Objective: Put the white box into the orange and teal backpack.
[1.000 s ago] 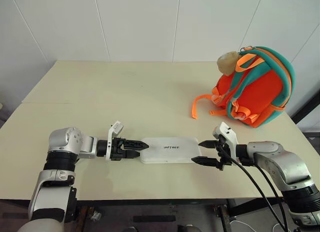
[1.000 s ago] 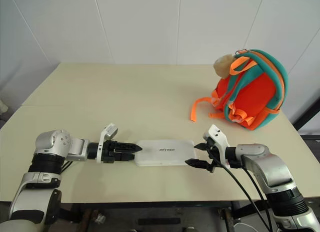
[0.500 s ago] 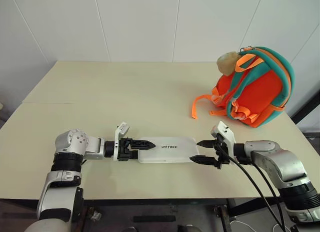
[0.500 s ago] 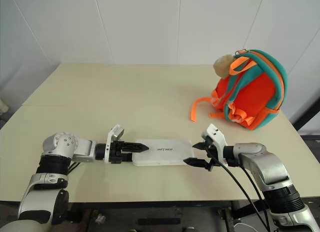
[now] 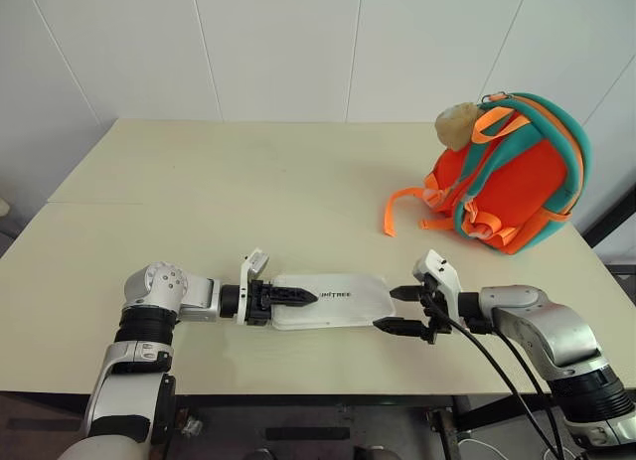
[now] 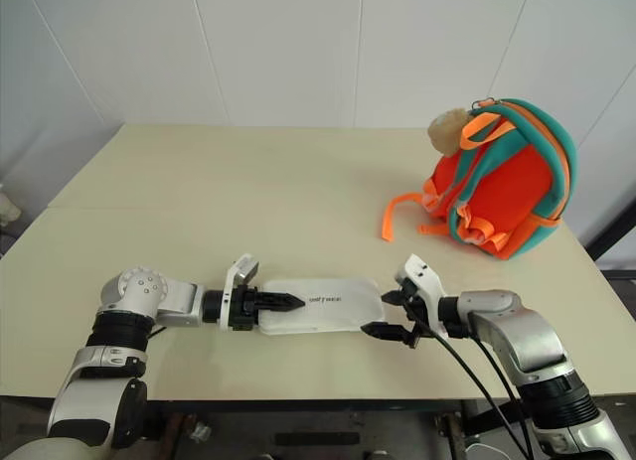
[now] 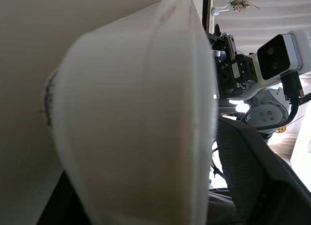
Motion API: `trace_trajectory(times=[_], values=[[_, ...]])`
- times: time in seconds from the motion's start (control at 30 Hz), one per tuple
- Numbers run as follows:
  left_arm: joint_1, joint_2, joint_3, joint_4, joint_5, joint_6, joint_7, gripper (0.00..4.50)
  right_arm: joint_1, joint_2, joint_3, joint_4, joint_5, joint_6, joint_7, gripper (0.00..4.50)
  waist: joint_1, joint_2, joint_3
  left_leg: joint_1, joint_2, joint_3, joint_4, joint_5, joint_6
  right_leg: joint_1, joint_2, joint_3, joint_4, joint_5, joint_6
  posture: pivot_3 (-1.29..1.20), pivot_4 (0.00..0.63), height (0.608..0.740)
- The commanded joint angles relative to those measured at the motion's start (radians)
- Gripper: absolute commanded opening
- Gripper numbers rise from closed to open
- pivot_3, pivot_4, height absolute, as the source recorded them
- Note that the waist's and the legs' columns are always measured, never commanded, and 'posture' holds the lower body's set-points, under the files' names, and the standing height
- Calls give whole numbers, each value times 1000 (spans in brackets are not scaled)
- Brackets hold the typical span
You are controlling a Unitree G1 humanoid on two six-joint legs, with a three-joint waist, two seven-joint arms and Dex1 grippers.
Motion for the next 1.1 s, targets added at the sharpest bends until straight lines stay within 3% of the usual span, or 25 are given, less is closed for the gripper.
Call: trace_trajectory(times=[0.03,0.1,0.2,0.33,0.53,0.73,0.83,1.1], values=[[12,14,-6,-31,-58,8,-6,1746,21,-10,-23,-49,-1,-37,-7,4500,0,0,0,0,0,0,0,0,0,0,0,0,0,0,0,0,150,740],[18,19,-1,-46,-70,8,0,1326,33,-12,-34,-57,-1,-47,-11,4500,0,0,0,0,0,0,0,0,0,0,0,0,0,0,0,0,150,740],[43,20,31,-126,-52,-4,1,1317,34,-36,-74,-59,3,-69,-6,4500,-1,0,0,0,0,0,0,0,0,0,0,0,0,0,0,0,150,740],[85,69,37,-232,8,-149,-44,1317,-65,-67,-192,26,-14,-77,-87,4500,-5,0,0,0,0,0,0,1,-2,0,0,0,-1,0,0,0,150,740],[109,147,54,-213,69,-258,-108,1317,-209,-133,-291,140,-71,-46,-227,4500,-4,0,0,1,0,0,-2,1,-1,0,0,-1,-1,1,-1,0,150,740],[139,167,46,-219,105,-307,-147,1317,-340,-124,-284,242,-123,-9,-348,4500,-7,0,0,-1,0,1,-2,0,-1,0,-1,0,-4,1,-1,0,150,740],[149,159,31,-242,111,-323,-159,1317,-451,-81,-238,404,-220,-82,-464,4500,-15,0,0,-1,0,2,-2,0,0,0,-1,0,-4,1,-1,0,150,740],[153,138,58,-268,105,-317,-151,1317,-686,51,-176,849,-334,-346,-545,4500,-26,0,0,-1,0,2,-3,0,0,-1,-1,0,-4,1,-1,0,150,740]])
